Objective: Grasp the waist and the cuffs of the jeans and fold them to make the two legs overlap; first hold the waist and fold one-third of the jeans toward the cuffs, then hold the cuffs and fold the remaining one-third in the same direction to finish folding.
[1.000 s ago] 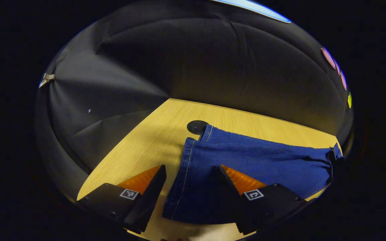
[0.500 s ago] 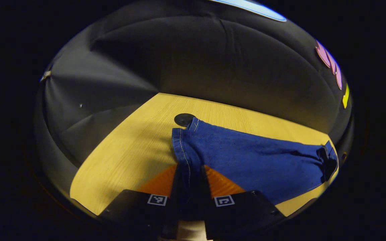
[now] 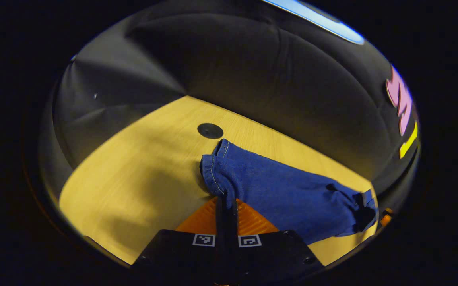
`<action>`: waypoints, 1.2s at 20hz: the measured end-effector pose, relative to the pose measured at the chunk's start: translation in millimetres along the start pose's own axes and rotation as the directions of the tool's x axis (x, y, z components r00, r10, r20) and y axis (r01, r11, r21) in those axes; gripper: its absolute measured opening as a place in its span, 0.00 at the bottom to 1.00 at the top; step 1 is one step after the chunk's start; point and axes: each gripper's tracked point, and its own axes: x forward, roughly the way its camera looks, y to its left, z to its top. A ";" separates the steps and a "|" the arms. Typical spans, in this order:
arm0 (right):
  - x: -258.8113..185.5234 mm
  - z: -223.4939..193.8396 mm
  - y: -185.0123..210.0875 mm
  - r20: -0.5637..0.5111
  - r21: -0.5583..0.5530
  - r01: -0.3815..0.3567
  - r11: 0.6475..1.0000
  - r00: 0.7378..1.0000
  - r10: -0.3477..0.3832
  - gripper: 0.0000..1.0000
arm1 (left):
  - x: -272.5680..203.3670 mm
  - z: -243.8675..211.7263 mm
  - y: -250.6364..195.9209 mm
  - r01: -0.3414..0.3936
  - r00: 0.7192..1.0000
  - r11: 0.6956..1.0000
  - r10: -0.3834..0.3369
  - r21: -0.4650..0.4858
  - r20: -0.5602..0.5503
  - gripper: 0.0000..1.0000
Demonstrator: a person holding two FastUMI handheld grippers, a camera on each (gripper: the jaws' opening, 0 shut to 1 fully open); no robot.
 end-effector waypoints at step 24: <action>-124.5 65.1 -145.7 0.067 0.073 0.271 0.960 0.959 -0.276 0.96 | -141.8 51.4 -330.8 0.298 0.935 0.951 -0.309 0.088 0.176 0.06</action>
